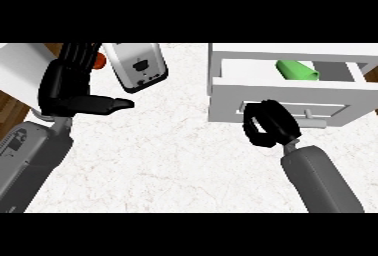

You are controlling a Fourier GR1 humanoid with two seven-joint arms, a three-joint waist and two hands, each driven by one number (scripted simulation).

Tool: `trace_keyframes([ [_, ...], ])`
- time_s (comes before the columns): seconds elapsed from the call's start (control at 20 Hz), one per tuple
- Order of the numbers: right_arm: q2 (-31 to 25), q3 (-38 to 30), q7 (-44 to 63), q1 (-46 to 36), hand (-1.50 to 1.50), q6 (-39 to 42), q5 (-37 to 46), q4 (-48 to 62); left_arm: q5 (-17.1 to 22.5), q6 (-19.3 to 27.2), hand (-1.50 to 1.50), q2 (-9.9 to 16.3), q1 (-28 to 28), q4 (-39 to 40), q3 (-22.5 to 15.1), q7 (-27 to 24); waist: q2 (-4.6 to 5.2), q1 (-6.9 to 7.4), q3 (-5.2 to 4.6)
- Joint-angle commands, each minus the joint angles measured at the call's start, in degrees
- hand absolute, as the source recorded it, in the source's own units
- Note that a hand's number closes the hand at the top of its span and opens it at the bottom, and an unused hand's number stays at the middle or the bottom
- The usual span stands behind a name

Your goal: Pick up the cup, place it into the drawer and close the drawer

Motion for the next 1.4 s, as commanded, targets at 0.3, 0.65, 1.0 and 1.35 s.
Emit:
trace_keyframes([
  [0.3,0.87,-8.3,-10.34,-19.94,1.5,-5.96,-0.02,34.48,-0.03,-6.22,-1.5,2.4,6.08,-1.02,3.98,-0.78,0.81,0.78,0.06],
  [0.65,-3.9,-13.44,-12.38,-27.53,1.5,-4.04,-2.39,44.49,0.42,-10.38,-1.5,2.22,8.86,-1.74,4.72,-3.4,1.86,2.67,0.1],
  [1.0,-6.38,-15.72,-14.1,-30.08,1.5,-1.04,-4.72,47.19,0.09,-11.48,-1.5,1.18,7.95,-2.05,3.92,-2.97,2.52,3.58,0.21],
  [1.35,-7.76,-18.46,-15.64,-31.49,1.5,0.06,-7.42,47.24,1.06,-12.21,-1.5,0.73,7.69,-2.16,4.17,-1.74,2.7,4.55,0.24],
])
